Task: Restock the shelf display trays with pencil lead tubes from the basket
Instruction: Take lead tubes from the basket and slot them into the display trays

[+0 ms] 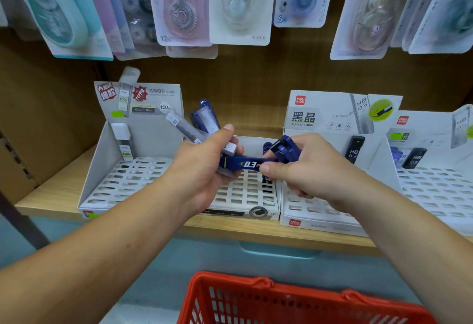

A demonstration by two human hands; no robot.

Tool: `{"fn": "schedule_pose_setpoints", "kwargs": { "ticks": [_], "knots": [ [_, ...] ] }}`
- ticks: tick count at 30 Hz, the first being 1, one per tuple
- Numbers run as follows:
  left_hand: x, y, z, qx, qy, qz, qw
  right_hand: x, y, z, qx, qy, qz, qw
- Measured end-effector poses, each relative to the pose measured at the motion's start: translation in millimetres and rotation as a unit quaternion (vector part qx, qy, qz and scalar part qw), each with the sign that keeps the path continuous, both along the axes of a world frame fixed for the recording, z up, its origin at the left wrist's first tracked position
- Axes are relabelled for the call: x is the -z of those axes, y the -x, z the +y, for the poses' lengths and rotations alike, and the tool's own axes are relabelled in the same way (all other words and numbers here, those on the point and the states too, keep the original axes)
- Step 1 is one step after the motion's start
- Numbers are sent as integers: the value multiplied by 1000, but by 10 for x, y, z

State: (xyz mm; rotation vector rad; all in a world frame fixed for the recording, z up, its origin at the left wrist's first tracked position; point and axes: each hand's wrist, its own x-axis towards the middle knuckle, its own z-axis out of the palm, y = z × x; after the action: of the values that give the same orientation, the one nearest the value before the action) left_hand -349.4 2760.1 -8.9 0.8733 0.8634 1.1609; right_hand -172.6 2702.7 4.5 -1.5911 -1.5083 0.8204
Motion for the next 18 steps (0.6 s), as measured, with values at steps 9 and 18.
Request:
{"fn": "schedule_pose_setpoints", "kwargs": {
  "ticks": [9, 18],
  "knots": [
    [-15, 68, 7, 95, 39, 43, 994, 40, -106, 83, 21, -55, -39, 998],
    [-40, 147, -58, 155, 7, 96, 983, -25, -85, 36, 13, -61, 11, 998]
  ]
}}
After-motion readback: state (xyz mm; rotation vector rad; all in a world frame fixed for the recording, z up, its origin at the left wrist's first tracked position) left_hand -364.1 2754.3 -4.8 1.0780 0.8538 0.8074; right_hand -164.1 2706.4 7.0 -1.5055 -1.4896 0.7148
